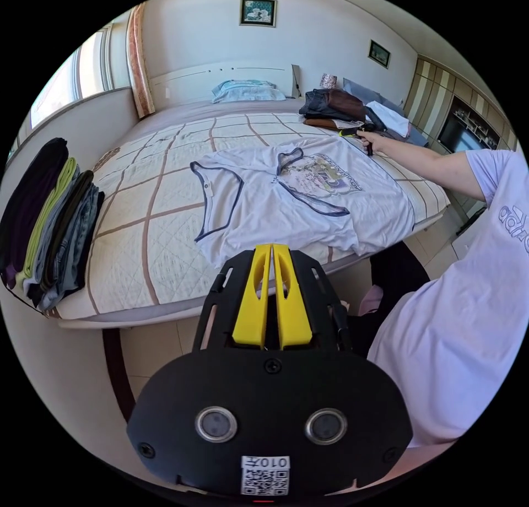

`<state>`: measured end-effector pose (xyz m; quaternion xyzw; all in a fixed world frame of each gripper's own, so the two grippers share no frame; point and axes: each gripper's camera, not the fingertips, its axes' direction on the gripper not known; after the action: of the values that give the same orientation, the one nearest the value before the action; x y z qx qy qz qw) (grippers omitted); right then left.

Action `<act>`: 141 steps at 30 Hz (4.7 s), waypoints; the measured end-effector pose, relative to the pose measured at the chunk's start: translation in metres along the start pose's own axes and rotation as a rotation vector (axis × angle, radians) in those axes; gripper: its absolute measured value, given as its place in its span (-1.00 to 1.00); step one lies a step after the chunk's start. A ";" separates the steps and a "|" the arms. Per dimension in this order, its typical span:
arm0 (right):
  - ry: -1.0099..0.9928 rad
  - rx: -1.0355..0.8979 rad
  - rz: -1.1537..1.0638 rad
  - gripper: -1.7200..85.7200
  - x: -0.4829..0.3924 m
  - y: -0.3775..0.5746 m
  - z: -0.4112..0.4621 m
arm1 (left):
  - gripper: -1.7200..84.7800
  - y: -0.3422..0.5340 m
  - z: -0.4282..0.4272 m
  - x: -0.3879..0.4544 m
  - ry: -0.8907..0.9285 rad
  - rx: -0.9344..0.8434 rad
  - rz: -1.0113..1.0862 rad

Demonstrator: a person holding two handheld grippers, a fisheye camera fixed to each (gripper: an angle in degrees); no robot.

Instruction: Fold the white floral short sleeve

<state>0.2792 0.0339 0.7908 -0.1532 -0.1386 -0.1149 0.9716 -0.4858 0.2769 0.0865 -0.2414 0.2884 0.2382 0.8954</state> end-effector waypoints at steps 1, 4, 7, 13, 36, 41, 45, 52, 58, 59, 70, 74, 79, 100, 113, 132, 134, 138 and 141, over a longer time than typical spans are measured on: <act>-0.070 0.019 -0.042 -0.79 -0.008 0.000 -0.012 | -0.96 0.000 0.001 0.000 0.003 0.002 -0.003; -0.219 -0.023 -0.304 -0.82 -0.068 -0.002 -0.026 | -0.95 -0.009 0.007 0.002 0.050 0.033 0.001; -0.402 -0.083 -0.584 -0.84 -0.149 0.004 -0.033 | -0.93 -0.038 0.010 0.006 -0.028 0.055 0.050; -0.327 -0.144 -0.913 -0.82 -0.296 0.028 -0.020 | -0.87 -0.124 0.035 -0.001 -0.017 0.148 0.116; -0.040 -0.172 -1.354 -0.88 -0.454 0.059 -0.024 | -0.91 0.079 -0.023 -0.051 0.086 0.188 -0.183; 0.065 -0.035 -1.120 -0.88 -0.454 0.013 -0.040 | -0.92 0.086 -0.023 -0.057 0.094 0.199 -0.204; 0.143 0.022 -1.155 -0.88 -0.458 0.027 -0.032 | -0.93 0.087 -0.025 -0.056 0.083 0.206 -0.192; 0.340 -0.163 -0.832 -0.89 -0.410 0.019 0.017 | -0.93 0.089 -0.021 -0.060 0.105 0.212 -0.202; -0.232 0.002 -0.667 -0.87 -0.339 0.004 -0.054 | -0.93 0.090 -0.017 -0.057 0.110 0.213 -0.196; -0.280 0.038 -0.692 -0.86 -0.336 0.007 -0.061 | -0.93 0.089 -0.016 -0.056 0.115 0.213 -0.197; -0.175 -0.229 -0.638 -0.87 -0.288 0.018 -0.022 | -0.94 0.061 -0.001 -0.037 0.123 0.168 -0.093; -0.120 -0.114 -0.406 -0.86 -0.193 0.004 -0.049 | -0.94 0.045 0.006 -0.034 0.131 0.138 -0.061; 0.028 -0.138 -0.267 -0.85 -0.070 0.005 -0.045 | -0.94 0.038 0.006 -0.027 0.163 0.159 -0.063; 0.220 -0.144 -0.626 -0.91 -0.082 0.002 -0.022 | -0.95 0.033 0.002 -0.019 0.119 0.020 -0.109; 0.012 -0.007 -0.516 -0.90 -0.093 -0.008 -0.115 | -0.92 0.010 0.016 -0.035 0.143 0.076 -0.101; -0.384 0.069 -0.701 -0.82 -0.320 0.143 -0.262 | -0.75 0.061 0.019 -0.166 0.089 0.163 -0.468; -0.425 0.049 -0.805 -0.81 -0.380 0.195 -0.273 | -0.75 0.061 0.029 -0.185 0.135 0.150 -0.499; -0.516 -0.004 -0.926 -0.80 -0.480 0.268 -0.288 | -0.76 0.061 0.056 -0.211 0.245 0.085 -0.526; -0.382 0.061 -1.054 -0.79 -0.534 0.299 -0.298 | -0.78 0.070 0.066 -0.227 0.351 0.126 -0.576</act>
<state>-0.0710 0.3092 0.2765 -0.0533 -0.3730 -0.5512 0.7444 -0.6624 0.3029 0.2568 -0.2947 0.3723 -0.0879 0.8757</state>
